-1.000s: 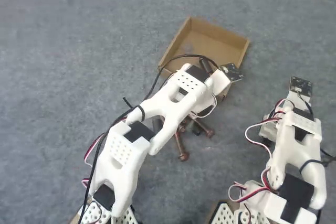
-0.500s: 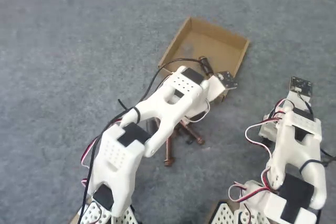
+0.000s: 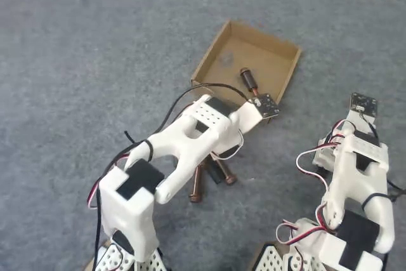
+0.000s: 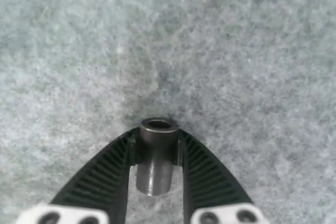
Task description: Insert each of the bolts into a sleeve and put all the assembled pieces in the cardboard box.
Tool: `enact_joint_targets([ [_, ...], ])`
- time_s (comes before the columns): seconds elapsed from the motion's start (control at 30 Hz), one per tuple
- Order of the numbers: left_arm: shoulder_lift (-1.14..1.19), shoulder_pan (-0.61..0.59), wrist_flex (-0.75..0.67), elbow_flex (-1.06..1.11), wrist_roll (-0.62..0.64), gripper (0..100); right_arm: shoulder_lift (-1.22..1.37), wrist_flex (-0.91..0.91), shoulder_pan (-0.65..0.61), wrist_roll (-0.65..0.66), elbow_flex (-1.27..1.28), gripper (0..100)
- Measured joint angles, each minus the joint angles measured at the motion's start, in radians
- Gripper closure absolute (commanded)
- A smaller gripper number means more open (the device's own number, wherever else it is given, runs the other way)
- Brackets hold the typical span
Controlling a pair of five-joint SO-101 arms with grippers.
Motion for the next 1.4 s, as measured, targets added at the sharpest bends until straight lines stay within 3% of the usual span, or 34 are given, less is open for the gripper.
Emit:
enact_joint_targets([
  [0.2,-0.117,0.002,0.035,0.078,-0.137,98,0.0,0.0,0.0,0.0,0.0,99.2],
  [0.57,-0.281,0.152,0.117,0.275,-0.348,99,0.0,0.0,0.0,0.0,0.0,99.2],
  [0.77,-0.281,0.206,0.178,0.304,-0.402,99,0.0,0.0,0.0,0.0,0.0,99.2],
  [1.1,-0.281,0.244,0.054,0.321,-0.374,99,0.0,0.0,0.0,0.0,0.0,99.2],
  [1.23,-0.281,0.244,-0.057,0.321,-0.299,99,0.0,0.0,0.0,0.0,0.0,99.2],
  [1.4,-0.281,0.244,-0.256,0.344,-0.098,99,0.0,0.0,0.0,0.0,0.0,99.2],
])
